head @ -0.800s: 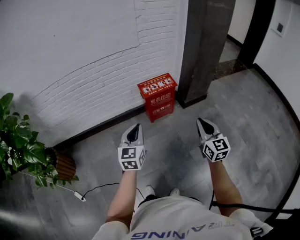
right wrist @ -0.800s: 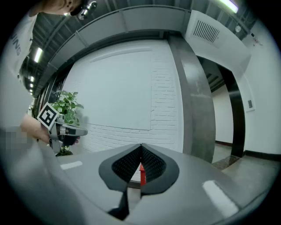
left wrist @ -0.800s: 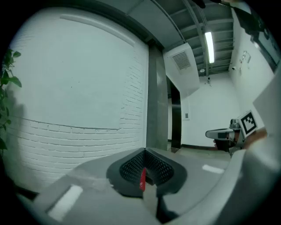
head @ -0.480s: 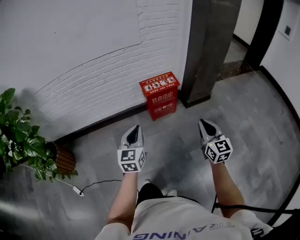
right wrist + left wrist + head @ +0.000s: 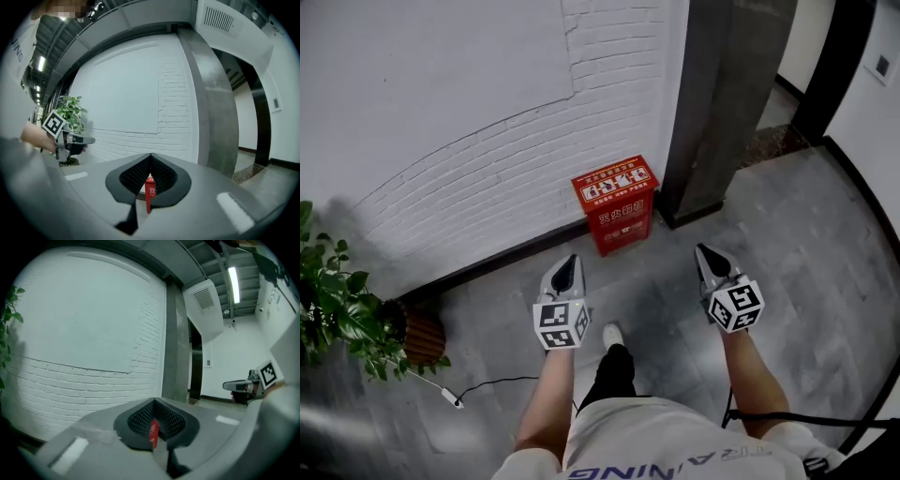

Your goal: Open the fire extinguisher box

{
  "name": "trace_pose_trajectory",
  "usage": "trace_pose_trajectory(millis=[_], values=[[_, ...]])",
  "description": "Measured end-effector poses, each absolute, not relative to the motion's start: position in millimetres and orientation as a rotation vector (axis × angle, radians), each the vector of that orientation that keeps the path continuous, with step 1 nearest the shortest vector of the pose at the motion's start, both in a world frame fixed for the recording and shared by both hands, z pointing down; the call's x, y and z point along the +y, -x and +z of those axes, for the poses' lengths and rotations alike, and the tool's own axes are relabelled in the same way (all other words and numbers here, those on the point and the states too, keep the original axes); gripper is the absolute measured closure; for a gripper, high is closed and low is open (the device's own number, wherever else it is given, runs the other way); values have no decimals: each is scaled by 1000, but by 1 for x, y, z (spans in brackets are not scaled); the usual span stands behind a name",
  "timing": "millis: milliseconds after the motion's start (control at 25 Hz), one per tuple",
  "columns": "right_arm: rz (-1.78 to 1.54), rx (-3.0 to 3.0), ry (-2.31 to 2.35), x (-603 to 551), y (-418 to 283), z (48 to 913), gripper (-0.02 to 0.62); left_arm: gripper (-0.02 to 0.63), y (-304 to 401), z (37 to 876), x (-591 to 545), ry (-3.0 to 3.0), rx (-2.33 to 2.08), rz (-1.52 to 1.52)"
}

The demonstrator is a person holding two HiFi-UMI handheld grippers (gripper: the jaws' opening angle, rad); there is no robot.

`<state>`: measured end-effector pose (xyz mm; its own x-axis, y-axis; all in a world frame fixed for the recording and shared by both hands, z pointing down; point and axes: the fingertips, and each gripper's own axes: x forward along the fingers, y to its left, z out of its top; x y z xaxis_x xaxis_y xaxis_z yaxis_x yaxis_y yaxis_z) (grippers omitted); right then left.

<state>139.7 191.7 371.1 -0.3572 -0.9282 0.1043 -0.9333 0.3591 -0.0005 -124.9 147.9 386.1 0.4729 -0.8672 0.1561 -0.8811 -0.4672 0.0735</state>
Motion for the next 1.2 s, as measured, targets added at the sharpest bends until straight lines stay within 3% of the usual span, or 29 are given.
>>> trace_pose_trajectory(millis=[520, 1200], values=[[96, -2490, -1786, -23, -164, 351, 589, 601, 120, 372, -84, -2593, -1553, 211], [159, -2633, -1473, -170, -174, 378, 589, 601, 88, 401, -161, -2378, -1722, 193]])
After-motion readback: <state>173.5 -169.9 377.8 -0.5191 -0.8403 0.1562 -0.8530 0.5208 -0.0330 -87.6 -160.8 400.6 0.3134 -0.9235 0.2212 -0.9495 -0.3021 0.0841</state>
